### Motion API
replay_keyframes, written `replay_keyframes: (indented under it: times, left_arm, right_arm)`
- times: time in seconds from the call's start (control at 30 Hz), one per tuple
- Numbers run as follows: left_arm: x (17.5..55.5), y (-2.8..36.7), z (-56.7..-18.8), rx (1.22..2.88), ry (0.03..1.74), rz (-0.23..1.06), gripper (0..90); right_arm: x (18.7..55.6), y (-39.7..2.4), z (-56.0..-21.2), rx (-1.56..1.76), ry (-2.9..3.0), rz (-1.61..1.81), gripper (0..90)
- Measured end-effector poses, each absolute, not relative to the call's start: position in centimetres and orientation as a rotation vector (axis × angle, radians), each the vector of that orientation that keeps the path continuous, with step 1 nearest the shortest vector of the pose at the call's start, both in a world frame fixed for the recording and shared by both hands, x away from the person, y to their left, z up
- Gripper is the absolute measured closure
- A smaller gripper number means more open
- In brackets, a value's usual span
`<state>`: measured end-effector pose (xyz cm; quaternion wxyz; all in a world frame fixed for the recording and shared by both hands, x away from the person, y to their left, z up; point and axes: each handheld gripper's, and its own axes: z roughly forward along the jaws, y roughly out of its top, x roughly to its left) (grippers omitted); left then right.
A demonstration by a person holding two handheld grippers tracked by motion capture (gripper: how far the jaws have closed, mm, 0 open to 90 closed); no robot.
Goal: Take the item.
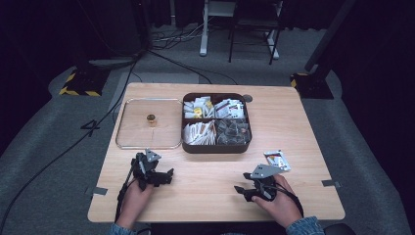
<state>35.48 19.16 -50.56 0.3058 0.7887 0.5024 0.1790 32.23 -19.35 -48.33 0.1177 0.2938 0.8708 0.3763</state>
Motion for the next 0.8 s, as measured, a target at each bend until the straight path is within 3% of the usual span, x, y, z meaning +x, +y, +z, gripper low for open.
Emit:
replay_keyframes:
  times: [0.27, 0.33, 0.43, 0.8]
  left_arm:
    - [35.5, 19.2, -50.6, 2.088, 1.33, 0.473, 0.0]
    - [35.5, 19.2, -50.6, 2.088, 1.33, 0.472, 0.0]
    - [35.5, 19.2, -50.6, 2.088, 1.33, 0.474, 0.0]
    - [35.5, 19.1, -50.6, 2.085, 1.331, 0.474, 0.0]
  right_arm:
    - [31.7, -18.4, -49.3, 0.802, 2.552, 1.107, 35.4]
    - [31.6, -18.1, -50.1, 0.805, 2.561, 1.083, 23.0]
    - [31.6, -17.9, -50.5, 0.805, 2.543, 1.11, 14.9]
    - [31.8, -17.7, -50.6, 0.797, 2.558, 1.107, 10.3]
